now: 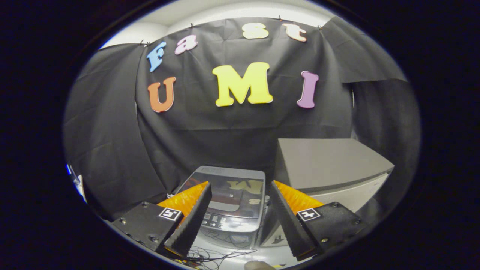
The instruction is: Put the clothes into the washing machine and then close the washing machine lid.
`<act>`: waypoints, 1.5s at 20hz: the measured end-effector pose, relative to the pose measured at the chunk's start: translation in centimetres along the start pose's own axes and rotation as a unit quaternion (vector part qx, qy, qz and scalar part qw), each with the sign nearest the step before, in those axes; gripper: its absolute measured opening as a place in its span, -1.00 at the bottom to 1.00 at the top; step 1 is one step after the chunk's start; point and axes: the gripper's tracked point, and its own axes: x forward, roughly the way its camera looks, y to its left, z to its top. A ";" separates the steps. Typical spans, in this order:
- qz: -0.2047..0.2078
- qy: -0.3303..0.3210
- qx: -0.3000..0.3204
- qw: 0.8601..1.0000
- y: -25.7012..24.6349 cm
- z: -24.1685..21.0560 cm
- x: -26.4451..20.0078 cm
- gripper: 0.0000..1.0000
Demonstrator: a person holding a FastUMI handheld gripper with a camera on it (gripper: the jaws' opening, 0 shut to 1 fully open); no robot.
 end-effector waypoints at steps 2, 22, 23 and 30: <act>-0.012 -0.011 0.000 1.000 -3.5 -1.3 -3.0 0.95; -0.122 -0.045 -0.005 0.991 -24.1 -14.8 -30.4 0.96; -0.126 -0.043 -0.007 0.991 -24.5 -15.2 -30.9 0.96; -0.137 -0.032 -0.005 0.990 -25.8 -17.0 -32.5 0.96</act>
